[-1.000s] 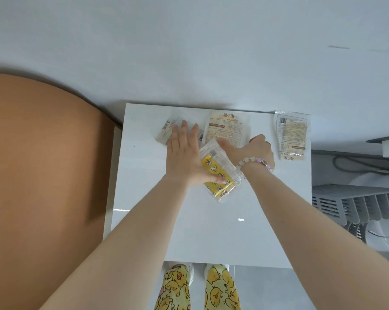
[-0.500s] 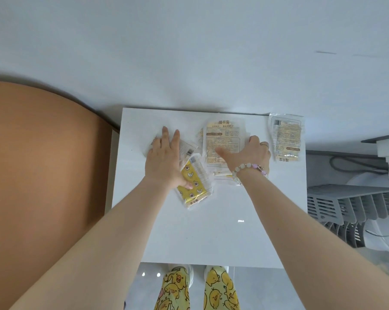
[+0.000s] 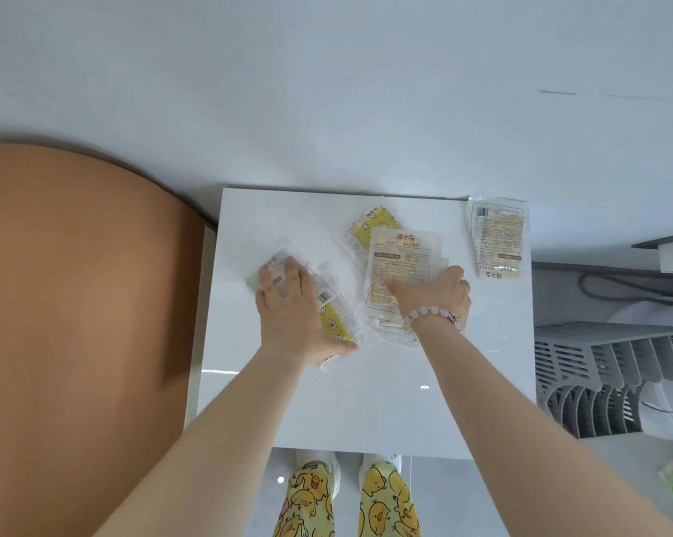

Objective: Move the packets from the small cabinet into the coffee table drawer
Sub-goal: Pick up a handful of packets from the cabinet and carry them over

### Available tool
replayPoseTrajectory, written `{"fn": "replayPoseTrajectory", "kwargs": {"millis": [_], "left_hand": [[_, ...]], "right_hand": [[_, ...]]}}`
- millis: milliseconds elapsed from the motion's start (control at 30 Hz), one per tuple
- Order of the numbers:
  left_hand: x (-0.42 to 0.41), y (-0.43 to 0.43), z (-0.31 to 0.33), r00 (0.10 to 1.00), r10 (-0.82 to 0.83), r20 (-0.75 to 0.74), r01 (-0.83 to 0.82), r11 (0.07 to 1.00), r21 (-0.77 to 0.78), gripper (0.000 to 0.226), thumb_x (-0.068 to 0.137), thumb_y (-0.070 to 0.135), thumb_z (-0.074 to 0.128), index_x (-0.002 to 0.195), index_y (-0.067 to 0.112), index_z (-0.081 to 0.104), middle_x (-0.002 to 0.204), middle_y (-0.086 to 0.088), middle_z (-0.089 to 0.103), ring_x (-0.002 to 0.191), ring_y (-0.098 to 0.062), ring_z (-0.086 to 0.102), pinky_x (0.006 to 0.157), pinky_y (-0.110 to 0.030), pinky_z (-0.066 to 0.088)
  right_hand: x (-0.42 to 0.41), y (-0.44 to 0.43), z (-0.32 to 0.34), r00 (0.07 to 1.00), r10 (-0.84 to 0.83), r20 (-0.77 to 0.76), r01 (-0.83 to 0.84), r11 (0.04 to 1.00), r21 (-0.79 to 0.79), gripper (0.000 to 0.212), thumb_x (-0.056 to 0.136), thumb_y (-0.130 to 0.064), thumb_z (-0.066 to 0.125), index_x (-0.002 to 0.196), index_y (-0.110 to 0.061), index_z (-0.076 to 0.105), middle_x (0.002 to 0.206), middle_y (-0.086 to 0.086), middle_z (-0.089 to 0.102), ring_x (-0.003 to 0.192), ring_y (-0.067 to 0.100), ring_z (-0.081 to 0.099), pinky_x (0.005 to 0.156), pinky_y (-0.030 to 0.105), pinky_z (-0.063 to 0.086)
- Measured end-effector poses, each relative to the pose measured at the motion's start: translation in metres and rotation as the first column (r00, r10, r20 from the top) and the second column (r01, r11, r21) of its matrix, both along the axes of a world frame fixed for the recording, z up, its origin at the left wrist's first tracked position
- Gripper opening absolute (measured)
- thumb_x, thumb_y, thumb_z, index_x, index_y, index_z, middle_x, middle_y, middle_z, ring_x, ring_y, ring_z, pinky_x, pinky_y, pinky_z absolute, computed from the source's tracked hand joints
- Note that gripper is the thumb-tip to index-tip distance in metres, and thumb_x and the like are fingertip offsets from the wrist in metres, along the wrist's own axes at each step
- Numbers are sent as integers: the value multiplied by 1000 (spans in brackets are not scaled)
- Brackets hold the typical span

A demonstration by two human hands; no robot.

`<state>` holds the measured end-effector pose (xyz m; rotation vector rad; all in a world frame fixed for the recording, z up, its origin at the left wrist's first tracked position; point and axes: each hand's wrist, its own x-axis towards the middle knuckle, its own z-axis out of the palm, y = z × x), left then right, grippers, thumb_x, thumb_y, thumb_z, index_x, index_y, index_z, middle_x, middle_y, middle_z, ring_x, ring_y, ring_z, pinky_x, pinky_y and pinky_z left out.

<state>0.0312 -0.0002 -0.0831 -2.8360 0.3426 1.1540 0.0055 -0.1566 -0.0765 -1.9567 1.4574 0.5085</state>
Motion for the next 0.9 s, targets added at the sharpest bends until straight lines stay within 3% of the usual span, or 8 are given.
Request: {"fn": "replayPoseTrajectory", "kwargs": {"millis": [167, 333, 533, 600, 667, 700, 800, 900], "left_hand": [[-13, -20, -3, 994, 108, 7, -108, 994, 27, 135, 63, 70, 69, 149, 1, -10, 157, -14, -17, 140, -50, -11, 115, -51, 11], [-20, -26, -4, 998, -54, 31, 51, 994, 99, 116, 77, 67, 57, 148, -5, -2, 155, -24, -4, 136, -55, 13, 107, -48, 33], [-33, -34, -2, 974, -216, 71, 200, 962, 188, 73, 96, 27, 43, 146, -9, 4, 153, -32, 7, 130, -57, 29, 94, -42, 47], [-39, -33, -11, 969, -216, 120, 186, 958, 218, 73, 89, 26, 56, 146, -6, 22, 151, -28, 24, 125, -53, 42, 85, -40, 53], [-37, -32, -7, 983, -165, 85, 137, 955, 262, 77, 58, 30, 81, 126, 2, 58, 132, -20, 55, 103, -46, 62, 65, -36, 57], [-35, -33, -6, 982, -149, 116, 118, 964, 239, 77, 47, 27, 85, 117, 4, 64, 126, -17, 61, 97, -45, 64, 60, -35, 57], [-38, -34, -13, 986, -74, 149, 58, 992, 112, 66, 82, 13, 65, 138, 0, 32, 151, -19, 27, 125, -49, 41, 88, -42, 52], [-34, -28, -11, 976, 21, 218, -15, 999, -30, 50, 90, 6, 46, 137, 6, 29, 146, -11, 31, 124, -38, 40, 82, -35, 50]], "right_hand": [[-10, 0, -1, 998, -61, -16, 62, 996, 62, 83, 74, -47, 75, 131, -4, 33, 127, 13, 52, 124, 31, 46, 89, 39, 44], [-17, 0, -4, 995, -94, -13, 95, 992, 80, 84, 74, -48, 75, 131, -3, 33, 128, 13, 52, 125, 31, 45, 90, 40, 44], [-26, 0, -2, 989, -144, -24, 146, 983, 113, 84, 74, -48, 75, 129, -1, 34, 128, 14, 52, 125, 32, 46, 89, 40, 44], [-31, -1, -3, 988, -152, -35, 156, 981, 118, 84, 74, -49, 75, 128, 0, 34, 126, 14, 53, 123, 32, 48, 85, 39, 45], [-33, -2, -4, 987, -158, -36, 161, 979, 126, 84, 74, -50, 74, 129, 0, 34, 125, 14, 53, 122, 32, 49, 85, 39, 45], [-34, -3, -5, 987, -160, -33, 163, 978, 131, 85, 74, -51, 74, 129, 0, 34, 125, 15, 53, 123, 32, 49, 86, 39, 45], [-35, -3, -5, 985, -167, -29, 170, 976, 140, 85, 74, -52, 74, 128, 0, 34, 125, 14, 54, 122, 32, 49, 84, 39, 45], [-37, -4, -5, 985, -169, -28, 171, 975, 143, 83, 75, -51, 73, 128, 0, 35, 123, 14, 54, 119, 32, 52, 78, 37, 43]]}}
